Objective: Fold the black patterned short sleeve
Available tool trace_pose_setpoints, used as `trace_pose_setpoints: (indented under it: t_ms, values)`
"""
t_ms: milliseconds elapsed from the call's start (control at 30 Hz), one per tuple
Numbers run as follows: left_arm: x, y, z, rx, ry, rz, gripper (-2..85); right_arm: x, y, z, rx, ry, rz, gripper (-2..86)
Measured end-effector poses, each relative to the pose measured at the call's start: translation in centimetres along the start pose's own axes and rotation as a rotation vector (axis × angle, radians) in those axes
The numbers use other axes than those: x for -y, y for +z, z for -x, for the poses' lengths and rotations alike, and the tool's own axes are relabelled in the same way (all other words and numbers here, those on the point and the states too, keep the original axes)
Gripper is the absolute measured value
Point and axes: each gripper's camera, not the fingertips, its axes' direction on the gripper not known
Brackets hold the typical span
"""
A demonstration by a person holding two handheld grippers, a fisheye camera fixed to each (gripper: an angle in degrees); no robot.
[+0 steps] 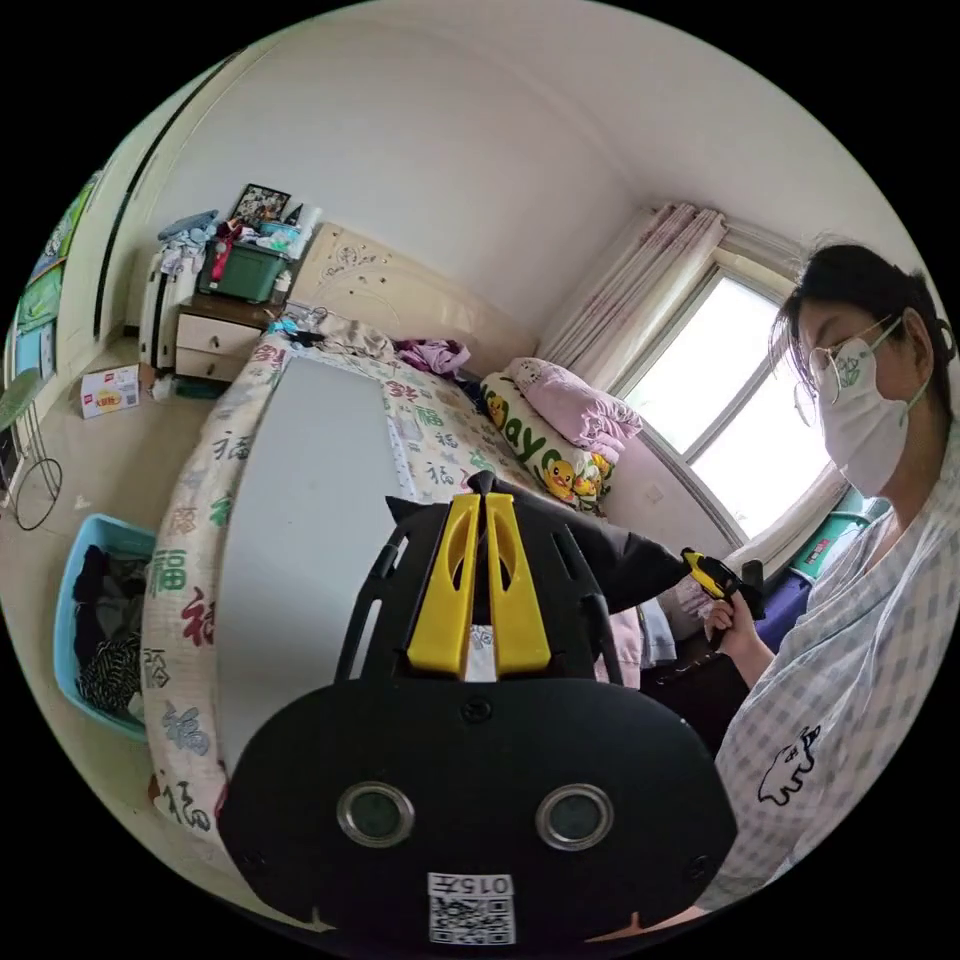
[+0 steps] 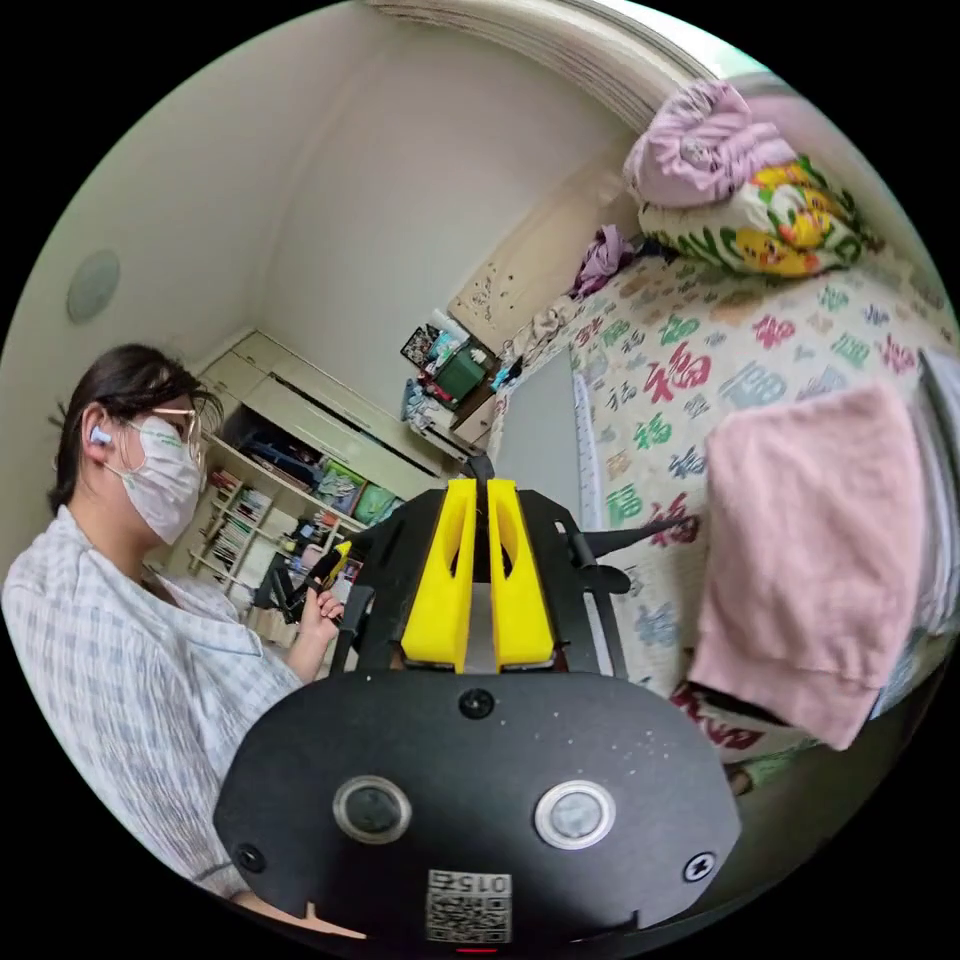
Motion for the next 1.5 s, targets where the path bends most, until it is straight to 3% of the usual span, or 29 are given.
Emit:
trace_pose_setpoints:
  t_ms: [233,367,500,733,867,1000,1067,1167,1500]
  values:
    - [3.0,-10.2,6.1,0.034,-0.07,0.015,-0.8,0.9,11.5,11.5,-0.009,-0.006,0.155,0.7]
    - [4.8,-10.4,9.0,0.05,-0.127,0.03,-0.8,4.4,17.8,17.9,-0.079,-0.054,0.247,0.8]
    - [6.7,-4.7,14.2,0.094,-0.171,0.119,-0.7,8.2,28.0,19.2,-0.18,-0.083,0.32,1.1]
    - [6.4,11.7,24.4,0.388,-0.262,0.371,0.2,11.8,51.8,12.7,-0.391,-0.062,0.554,5.0]
    - [5.6,12.5,19.9,0.249,-0.057,0.453,1.3,8.6,56.7,19.2,-0.224,-0.2,0.703,6.3]
    - [-0.4,12.6,14.8,0.132,0.072,0.747,5.3,-1.3,60.5,27.3,-0.326,-0.468,1.08,7.4]
    - [-2.8,12.8,13.2,0.116,0.112,0.85,6.9,-4.7,62.3,29.6,-0.43,-0.58,1.178,8.3]
    - [-5.0,13.8,11.9,0.113,0.172,0.957,8.8,-6.8,65.6,32.2,-0.553,-0.692,1.215,9.6]
    - [-4.9,15.5,12.5,0.225,0.277,1.012,7.3,-6.1,72.0,37.0,-0.593,-0.695,1.229,4.2]
